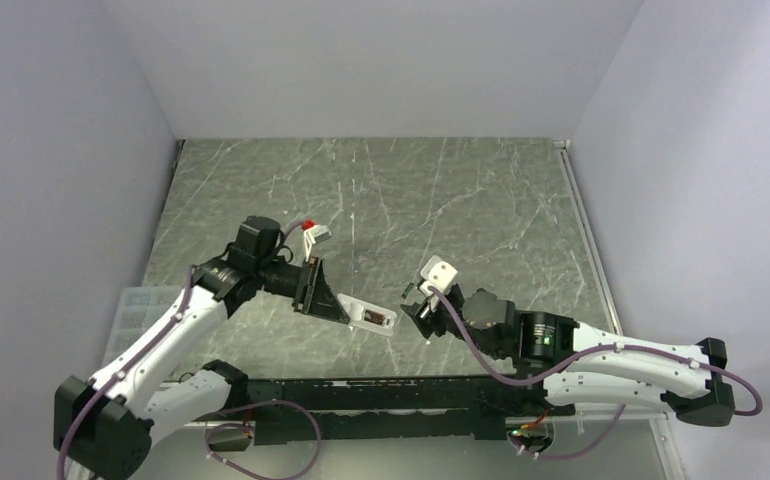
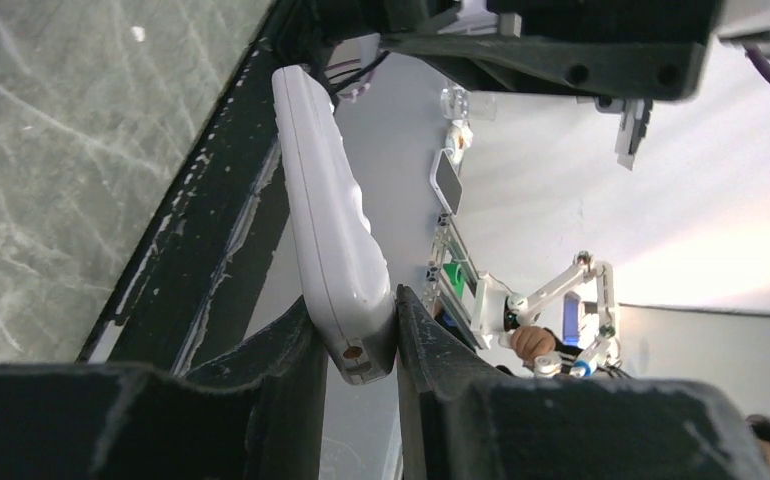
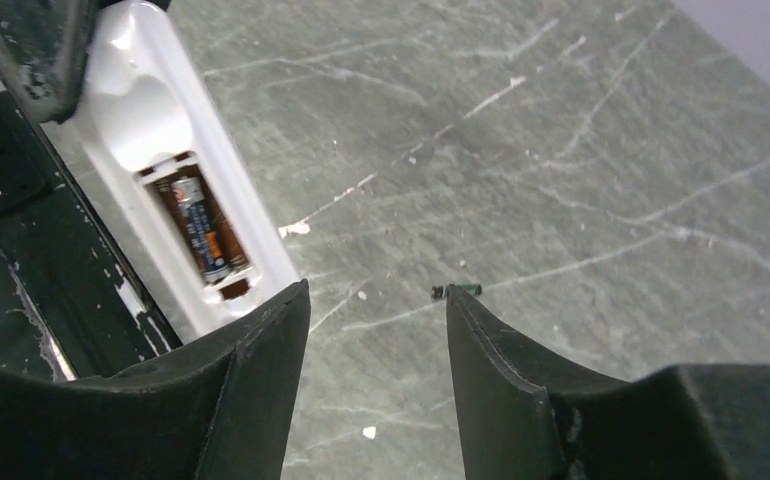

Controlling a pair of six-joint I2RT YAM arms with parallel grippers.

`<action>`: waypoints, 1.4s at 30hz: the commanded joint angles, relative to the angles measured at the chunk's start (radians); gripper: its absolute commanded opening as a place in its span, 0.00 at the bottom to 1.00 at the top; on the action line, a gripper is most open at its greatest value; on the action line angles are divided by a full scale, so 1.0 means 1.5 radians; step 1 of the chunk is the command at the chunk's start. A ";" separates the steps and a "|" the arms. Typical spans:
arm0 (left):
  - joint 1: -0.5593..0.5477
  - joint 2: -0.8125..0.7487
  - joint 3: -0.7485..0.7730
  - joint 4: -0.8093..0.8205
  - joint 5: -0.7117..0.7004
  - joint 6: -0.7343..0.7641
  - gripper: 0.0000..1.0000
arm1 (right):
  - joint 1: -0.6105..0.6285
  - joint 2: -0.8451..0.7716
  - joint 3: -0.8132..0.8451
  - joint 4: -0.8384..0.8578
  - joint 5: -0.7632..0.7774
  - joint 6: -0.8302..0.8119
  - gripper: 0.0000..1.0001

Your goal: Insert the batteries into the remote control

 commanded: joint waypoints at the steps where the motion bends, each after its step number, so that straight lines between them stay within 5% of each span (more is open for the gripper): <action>1: -0.001 0.062 -0.017 0.057 -0.031 -0.032 0.00 | -0.001 -0.002 -0.016 -0.037 0.055 0.096 0.56; 5: -0.005 0.124 -0.032 0.098 -0.058 -0.054 0.00 | -0.001 0.017 -0.027 -0.065 0.093 0.171 0.57; 11: -0.022 0.215 0.022 0.011 -0.182 -0.023 0.00 | -0.001 0.006 -0.051 -0.084 0.087 0.261 0.57; 19: -0.147 0.365 0.279 -0.259 -0.536 0.041 0.00 | -0.001 -0.041 -0.088 -0.082 0.072 0.299 0.58; 30: -0.346 0.597 0.557 -0.521 -0.942 -0.013 0.00 | -0.001 -0.077 -0.097 -0.112 0.071 0.340 0.58; 36: -0.417 0.700 0.661 -0.614 -1.034 -0.060 0.00 | -0.001 -0.106 -0.108 -0.140 0.075 0.374 0.58; 42: -0.426 0.686 0.668 -0.617 -1.033 -0.068 0.00 | -0.001 -0.151 -0.109 -0.170 0.078 0.390 0.59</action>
